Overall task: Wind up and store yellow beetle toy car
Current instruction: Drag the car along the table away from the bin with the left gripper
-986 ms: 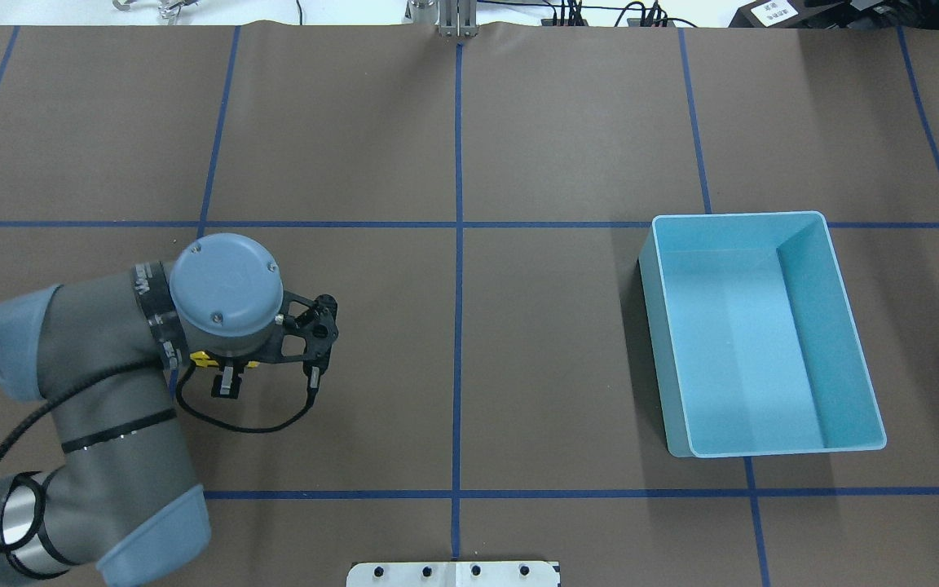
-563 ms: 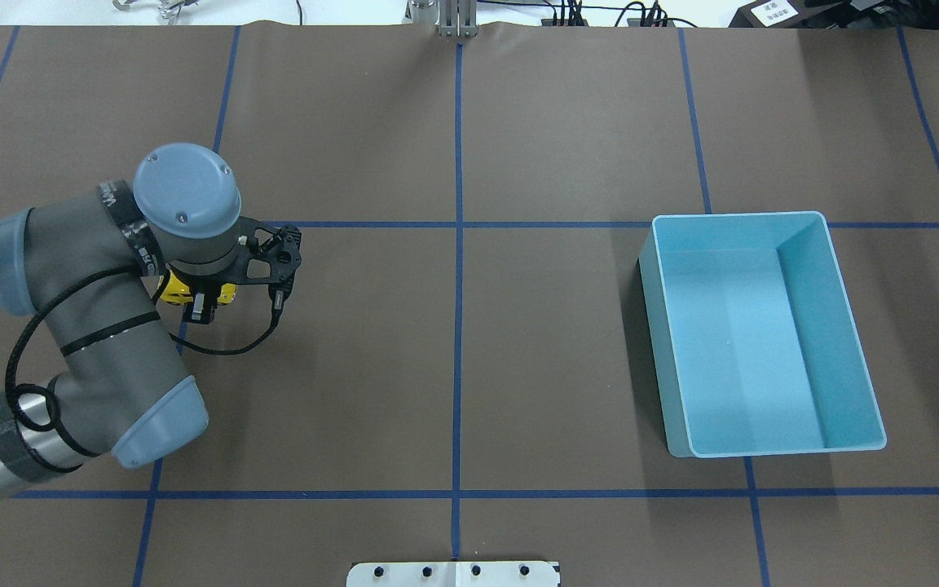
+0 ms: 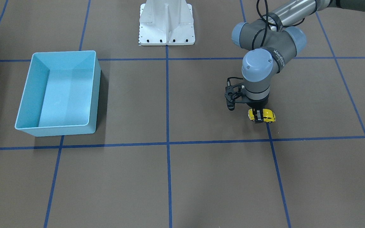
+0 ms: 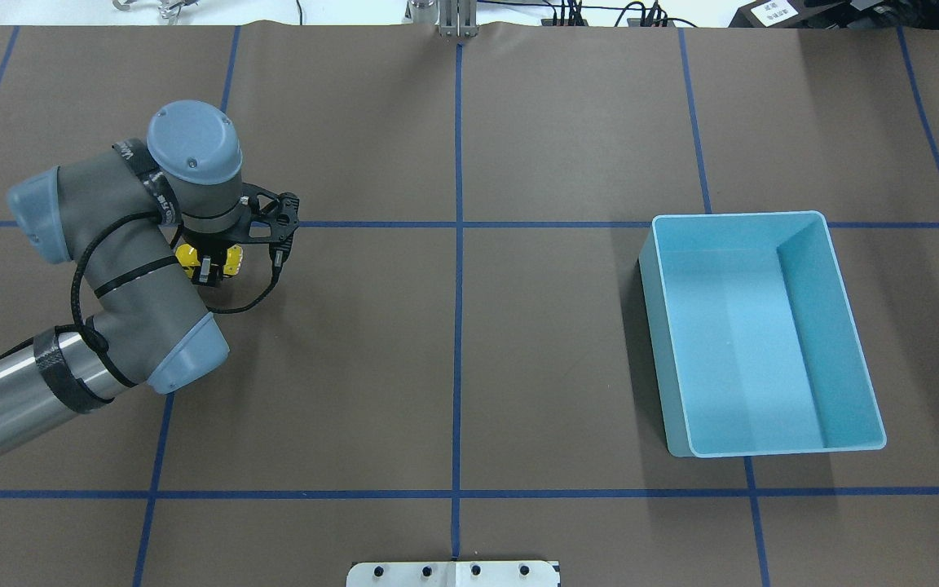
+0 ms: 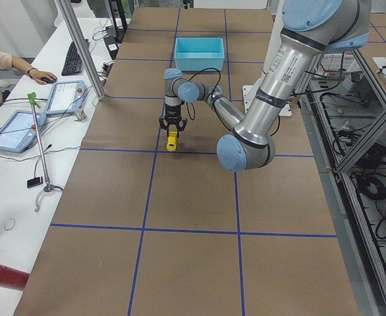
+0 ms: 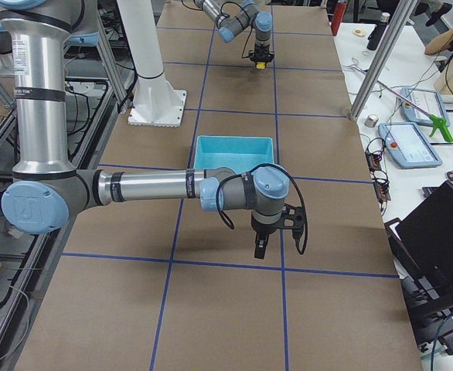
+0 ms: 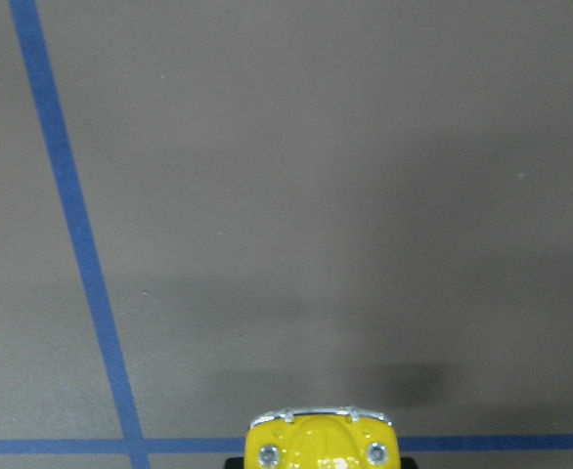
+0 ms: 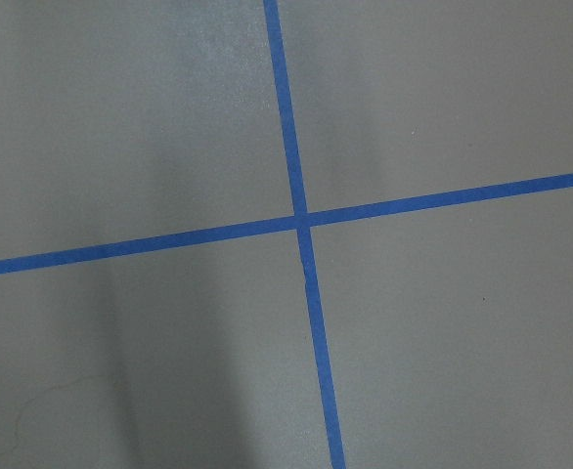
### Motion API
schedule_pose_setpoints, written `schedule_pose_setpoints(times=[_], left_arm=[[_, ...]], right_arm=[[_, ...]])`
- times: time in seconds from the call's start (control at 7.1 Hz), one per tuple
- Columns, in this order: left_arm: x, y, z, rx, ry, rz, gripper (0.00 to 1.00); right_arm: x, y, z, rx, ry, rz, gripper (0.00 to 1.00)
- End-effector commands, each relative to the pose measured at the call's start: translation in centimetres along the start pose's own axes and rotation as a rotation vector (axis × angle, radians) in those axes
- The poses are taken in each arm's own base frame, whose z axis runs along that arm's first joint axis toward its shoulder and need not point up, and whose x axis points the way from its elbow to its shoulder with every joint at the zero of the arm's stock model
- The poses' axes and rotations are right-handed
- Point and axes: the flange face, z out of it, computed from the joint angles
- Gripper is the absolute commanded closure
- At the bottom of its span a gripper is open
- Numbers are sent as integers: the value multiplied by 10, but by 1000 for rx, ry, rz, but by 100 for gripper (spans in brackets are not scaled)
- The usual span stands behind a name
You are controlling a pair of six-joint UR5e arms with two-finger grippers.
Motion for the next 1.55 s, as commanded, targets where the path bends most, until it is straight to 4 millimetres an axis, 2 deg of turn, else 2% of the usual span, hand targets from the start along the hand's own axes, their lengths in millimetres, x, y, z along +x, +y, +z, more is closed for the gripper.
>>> schedule_pose_setpoints(times=[0.0,0.42,1.13,1.41], left_arm=[[-3,-1,-1,36,-10,15,100],[-4,5,3,68,-13,31,100],[2,25,24,107,16,52,100],[0,28,25,105,16,52,100]], right_arm=[[2,3,2,-4,2,3,0],[3,3,3,-5,3,5,0],[3,3,3,-4,3,3,0],[3,3,3,-4,5,3,0]])
